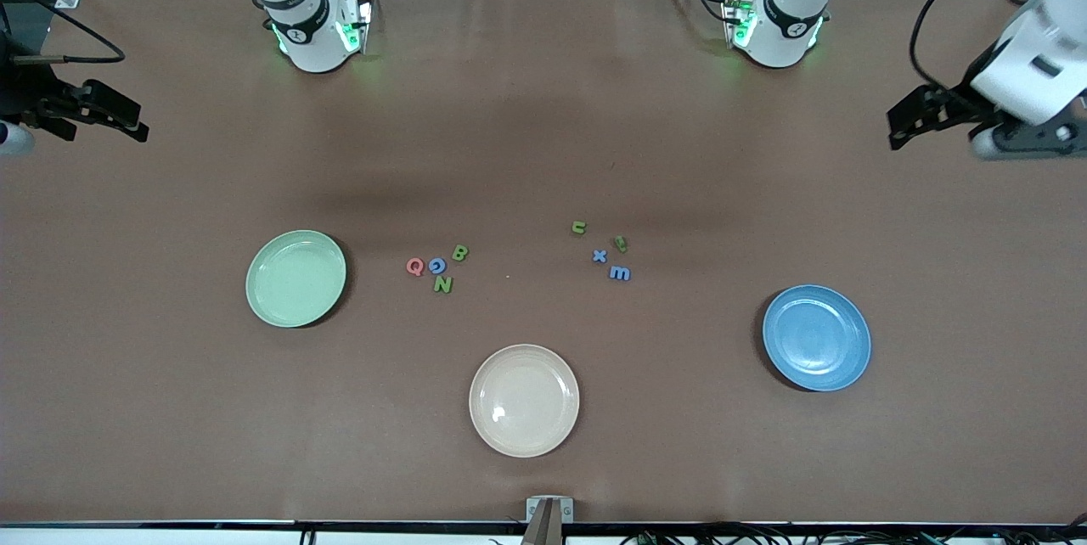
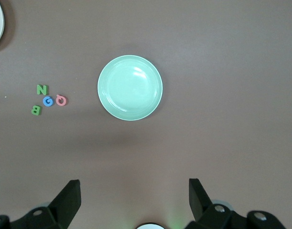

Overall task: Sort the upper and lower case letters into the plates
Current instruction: 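Reach the left gripper toward the blue E letter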

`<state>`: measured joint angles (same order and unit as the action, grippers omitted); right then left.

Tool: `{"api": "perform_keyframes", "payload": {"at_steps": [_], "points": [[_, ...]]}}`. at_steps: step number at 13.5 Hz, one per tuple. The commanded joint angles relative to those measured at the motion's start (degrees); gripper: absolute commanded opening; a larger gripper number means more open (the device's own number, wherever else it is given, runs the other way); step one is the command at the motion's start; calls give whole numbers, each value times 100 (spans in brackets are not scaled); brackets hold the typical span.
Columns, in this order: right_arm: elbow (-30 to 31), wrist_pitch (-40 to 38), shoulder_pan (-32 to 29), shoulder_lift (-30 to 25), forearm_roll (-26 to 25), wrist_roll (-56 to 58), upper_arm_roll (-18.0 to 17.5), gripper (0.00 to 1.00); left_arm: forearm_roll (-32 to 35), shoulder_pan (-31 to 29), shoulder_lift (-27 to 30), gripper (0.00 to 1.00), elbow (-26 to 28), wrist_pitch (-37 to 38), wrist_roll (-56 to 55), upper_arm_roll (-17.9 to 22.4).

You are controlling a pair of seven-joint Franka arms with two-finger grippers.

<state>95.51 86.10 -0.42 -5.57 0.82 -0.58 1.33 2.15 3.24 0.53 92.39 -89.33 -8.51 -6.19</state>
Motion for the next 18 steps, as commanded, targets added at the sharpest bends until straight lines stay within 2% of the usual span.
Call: {"api": "perform_keyframes", "payload": {"at_steps": [1,4,10,14,18], "points": [[196,30,-2,-199,-117,31,-1,100,-39,237,-639,100,-134,-425,-605,-163],[196,30,-11,-190,-117,31,-1,100,31,667,-1447,100,-134,-1250,-1475,-243],[196,74,-99,-164,-73,22,7,100,40,1415,-3083,100,-134,-3193,-1943,-234],[196,21,-99,-164,-73,22,7,100,49,1828,-3594,99,-142,-3626,-1944,-234],[188,-49,-99,-164,-73,-39,7,100,49,2145,-4006,93,-125,-4091,-1944,-225]]}}
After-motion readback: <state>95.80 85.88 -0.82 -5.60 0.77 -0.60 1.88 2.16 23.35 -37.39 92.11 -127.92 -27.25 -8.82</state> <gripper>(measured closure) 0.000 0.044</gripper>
